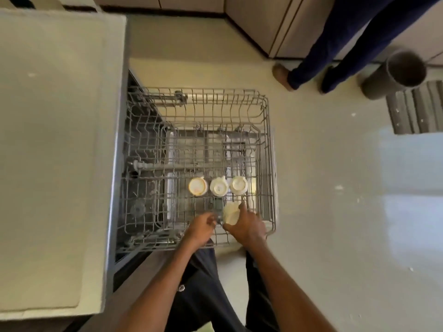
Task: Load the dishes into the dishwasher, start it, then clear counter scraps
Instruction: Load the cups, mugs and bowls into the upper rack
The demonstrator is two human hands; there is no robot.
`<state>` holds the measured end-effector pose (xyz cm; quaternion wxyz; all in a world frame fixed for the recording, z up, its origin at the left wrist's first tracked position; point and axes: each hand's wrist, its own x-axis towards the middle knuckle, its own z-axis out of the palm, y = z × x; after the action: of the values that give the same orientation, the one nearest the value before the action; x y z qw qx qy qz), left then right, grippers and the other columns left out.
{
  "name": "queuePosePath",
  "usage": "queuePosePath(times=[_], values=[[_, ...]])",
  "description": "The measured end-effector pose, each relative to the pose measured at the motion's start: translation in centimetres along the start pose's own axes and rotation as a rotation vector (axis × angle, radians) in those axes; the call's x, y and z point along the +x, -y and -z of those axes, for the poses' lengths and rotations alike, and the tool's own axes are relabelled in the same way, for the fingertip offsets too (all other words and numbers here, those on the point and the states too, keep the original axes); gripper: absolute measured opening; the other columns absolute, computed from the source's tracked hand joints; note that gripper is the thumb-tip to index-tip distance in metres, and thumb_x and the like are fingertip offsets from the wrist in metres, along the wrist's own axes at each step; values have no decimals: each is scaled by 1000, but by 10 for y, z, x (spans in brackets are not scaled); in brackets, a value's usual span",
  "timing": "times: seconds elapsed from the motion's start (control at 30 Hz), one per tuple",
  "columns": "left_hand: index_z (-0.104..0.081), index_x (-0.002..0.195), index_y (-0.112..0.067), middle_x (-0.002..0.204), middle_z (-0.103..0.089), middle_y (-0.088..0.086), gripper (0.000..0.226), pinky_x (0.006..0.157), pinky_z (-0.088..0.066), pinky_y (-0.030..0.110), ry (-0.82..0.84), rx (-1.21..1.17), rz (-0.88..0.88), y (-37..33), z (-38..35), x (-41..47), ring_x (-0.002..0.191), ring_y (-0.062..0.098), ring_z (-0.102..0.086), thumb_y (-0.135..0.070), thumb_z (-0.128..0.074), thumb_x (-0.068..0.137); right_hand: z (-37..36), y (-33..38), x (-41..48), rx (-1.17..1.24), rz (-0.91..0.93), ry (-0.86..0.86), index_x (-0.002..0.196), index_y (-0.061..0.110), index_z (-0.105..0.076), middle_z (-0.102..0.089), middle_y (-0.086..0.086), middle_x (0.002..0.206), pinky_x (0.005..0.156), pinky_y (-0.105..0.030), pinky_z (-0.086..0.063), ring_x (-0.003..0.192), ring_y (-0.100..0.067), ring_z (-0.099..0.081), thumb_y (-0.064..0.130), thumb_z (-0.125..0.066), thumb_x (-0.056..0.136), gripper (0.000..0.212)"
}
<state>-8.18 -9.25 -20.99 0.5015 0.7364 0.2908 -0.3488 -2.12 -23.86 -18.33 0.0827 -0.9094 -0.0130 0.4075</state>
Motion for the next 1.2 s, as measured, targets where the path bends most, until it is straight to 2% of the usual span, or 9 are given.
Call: queuePosePath(times=[0.1,0.2,0.3,0.47,0.67,0.83,0.93,1.03,1.2], values=[[-58,133,-25,115,-67,-7,38,88,-57,43,20,70,-22,9,-4,14,97,15,-66,-16,-61,96,-10,-4,7,-20,-33,-4,148,23,-30,-61,-12,127,89,-43,-53,120,-34,-55,65,-65,78,88],[-53,137,-36,126,-66,-6,46,94,-54,45,49,120,-30,11,-10,22,106,14,-65,-27,-66,93,-14,-8,11,-30,-42,5,148,24,-28,-57,-15,131,89,-44,-53,119,-35,-55,68,-65,77,92],[-49,143,-29,134,-62,-3,53,101,-48,43,76,166,-53,3,-17,22,120,20,-60,-30,-67,93,-13,-14,15,-20,-34,49,146,25,-30,-58,-13,128,88,-44,-53,115,-33,-59,72,-70,72,96],[-40,149,-27,142,-56,2,60,107,-44,50,86,113,-96,3,-23,23,128,21,-55,-25,-65,94,-2,-25,30,120,-39,89,126,16,-51,-67,-11,116,82,-38,-53,104,-30,-64,44,-76,83,58],[-38,149,-35,144,-55,-1,60,106,-45,45,11,167,-141,9,-23,20,127,20,-55,-21,-63,96,-7,-29,33,88,-24,85,127,12,-52,-67,-12,115,80,-39,-52,105,-31,-64,52,-70,85,60],[-40,148,-40,137,-60,0,52,91,-52,36,1,211,-170,9,-20,19,111,17,-62,-22,-54,101,-12,-29,31,52,-35,111,124,9,-53,-67,-12,114,81,-38,-52,103,-31,-64,63,-62,86,67],[-38,148,-42,136,-61,0,54,90,-53,38,-17,241,-170,10,-21,17,108,16,-63,-23,-55,100,-13,-28,29,36,-22,119,128,11,-50,-66,-11,116,85,-41,-54,106,-31,-64,61,-61,88,65],[-35,149,-40,138,-59,2,54,93,-51,38,-17,283,-169,9,-22,16,114,19,-60,-23,-53,101,-15,-33,25,24,0,134,130,11,-48,-65,-11,119,87,-42,-54,108,-30,-63,54,-63,90,60],[-33,151,-37,136,-59,3,56,94,-51,39,-34,362,-181,5,-24,16,116,21,-59,-26,-54,100,-20,-38,17,66,-10,104,124,11,-53,-65,-10,114,82,-37,-49,105,-28,-63,51,-62,92,52]])
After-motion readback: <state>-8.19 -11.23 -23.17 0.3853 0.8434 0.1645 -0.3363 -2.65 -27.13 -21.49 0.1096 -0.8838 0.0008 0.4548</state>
